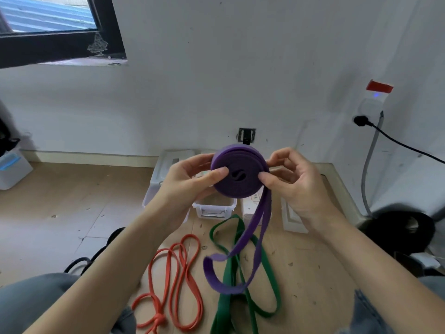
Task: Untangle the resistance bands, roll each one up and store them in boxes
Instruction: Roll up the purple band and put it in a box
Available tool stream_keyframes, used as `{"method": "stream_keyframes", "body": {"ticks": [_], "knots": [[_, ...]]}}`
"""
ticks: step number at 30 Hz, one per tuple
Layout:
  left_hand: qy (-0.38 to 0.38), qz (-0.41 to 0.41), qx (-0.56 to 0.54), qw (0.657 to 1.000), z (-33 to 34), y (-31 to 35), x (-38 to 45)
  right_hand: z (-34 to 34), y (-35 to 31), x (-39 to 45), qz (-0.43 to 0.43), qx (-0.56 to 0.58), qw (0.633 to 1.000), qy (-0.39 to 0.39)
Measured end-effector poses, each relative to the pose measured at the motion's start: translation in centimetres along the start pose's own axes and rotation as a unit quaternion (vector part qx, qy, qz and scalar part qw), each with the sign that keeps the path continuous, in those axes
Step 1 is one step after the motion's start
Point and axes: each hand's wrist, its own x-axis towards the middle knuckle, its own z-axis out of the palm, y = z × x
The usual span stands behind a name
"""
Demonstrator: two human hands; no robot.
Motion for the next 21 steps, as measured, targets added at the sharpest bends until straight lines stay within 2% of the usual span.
{"method": "stream_keyframes", "body": {"ticks": [3,5,7,9,11,14,17,19,21], "knots": [[0.000,0.004,-0.014,1.000,0.0,0.0,0.1,0.1,0.0,-0.1,0.014,0.072,0.997,0.000],[-0.001,0.000,-0.046,0.999,0.1,-0.3,0.1,0.6,0.3,-0.5,0.049,0.158,0.986,0.008],[-0.001,-0.010,-0.085,0.996,0.3,-0.7,0.0,1.4,0.9,-1.0,0.092,0.180,0.979,0.018],[-0.001,-0.021,-0.080,0.997,0.3,-1.0,0.1,1.9,1.2,-1.4,0.113,0.136,0.984,0.031],[-0.015,-0.024,-0.002,1.000,0.0,-0.7,0.4,1.5,0.9,-1.3,0.109,0.099,0.988,0.040],[-0.068,-0.011,0.153,0.986,-0.7,-0.1,0.8,0.2,0.1,-0.7,0.030,-0.024,0.999,-0.001],[-0.132,-0.027,0.217,0.967,-0.4,-0.4,0.6,0.2,-0.3,-0.9,-0.062,-0.158,0.983,-0.077],[-0.132,-0.020,0.228,0.964,-0.2,-0.9,0.3,0.6,-0.3,-1.2,-0.067,-0.156,0.980,-0.100],[-0.103,-0.023,0.174,0.979,-0.3,-0.8,0.2,0.5,-0.5,-1.0,-0.032,-0.102,0.991,-0.083]]}}
